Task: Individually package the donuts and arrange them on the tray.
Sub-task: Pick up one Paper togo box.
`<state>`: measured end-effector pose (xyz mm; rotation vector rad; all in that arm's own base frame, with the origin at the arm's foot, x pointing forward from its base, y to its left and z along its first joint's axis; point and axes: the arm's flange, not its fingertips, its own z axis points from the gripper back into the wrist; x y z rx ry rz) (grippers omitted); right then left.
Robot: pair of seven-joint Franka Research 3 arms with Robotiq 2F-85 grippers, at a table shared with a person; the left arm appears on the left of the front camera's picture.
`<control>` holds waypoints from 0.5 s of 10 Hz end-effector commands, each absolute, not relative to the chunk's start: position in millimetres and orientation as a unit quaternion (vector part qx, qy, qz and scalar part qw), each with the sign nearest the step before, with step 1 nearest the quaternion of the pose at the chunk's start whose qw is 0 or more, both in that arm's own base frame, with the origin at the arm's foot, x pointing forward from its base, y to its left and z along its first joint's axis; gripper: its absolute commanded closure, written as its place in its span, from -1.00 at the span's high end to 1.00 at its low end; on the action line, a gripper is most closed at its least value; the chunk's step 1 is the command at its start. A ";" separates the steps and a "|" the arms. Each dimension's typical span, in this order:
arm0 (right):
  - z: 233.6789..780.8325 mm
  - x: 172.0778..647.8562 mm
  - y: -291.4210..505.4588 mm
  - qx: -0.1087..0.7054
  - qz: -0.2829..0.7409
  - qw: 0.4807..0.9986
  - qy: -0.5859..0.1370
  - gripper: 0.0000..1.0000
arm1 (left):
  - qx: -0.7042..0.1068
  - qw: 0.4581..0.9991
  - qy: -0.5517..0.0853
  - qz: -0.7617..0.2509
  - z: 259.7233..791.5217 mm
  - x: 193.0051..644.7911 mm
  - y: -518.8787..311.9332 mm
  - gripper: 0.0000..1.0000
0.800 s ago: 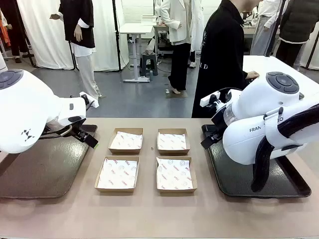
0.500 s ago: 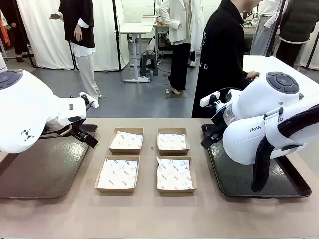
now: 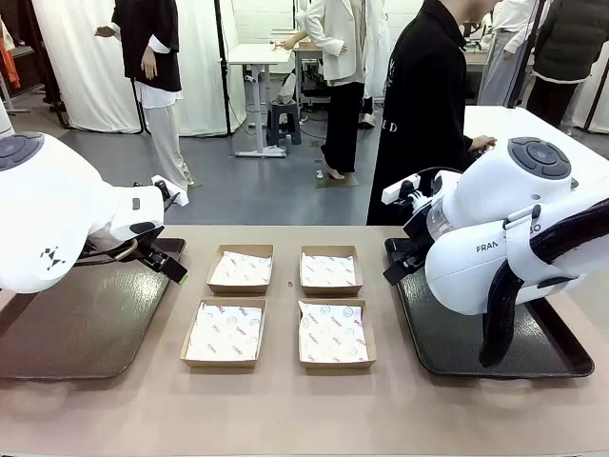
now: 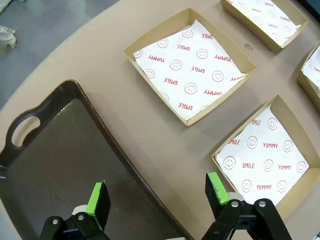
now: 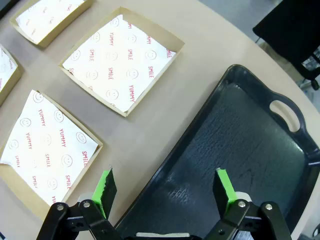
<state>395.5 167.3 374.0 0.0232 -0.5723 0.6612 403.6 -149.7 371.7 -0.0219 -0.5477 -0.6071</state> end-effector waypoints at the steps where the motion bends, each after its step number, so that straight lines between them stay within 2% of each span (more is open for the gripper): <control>1: 374.0 395.5 167.3 0.011 0.320 0.906 -0.277 1.00 | -0.011 0.917 -0.266 -0.295 371.7 403.5 -149.8 1.00; 5: 374.0 395.5 167.3 0.011 0.320 0.906 -0.277 1.00 | -0.011 0.917 -0.266 -0.295 371.7 403.5 -149.8 1.00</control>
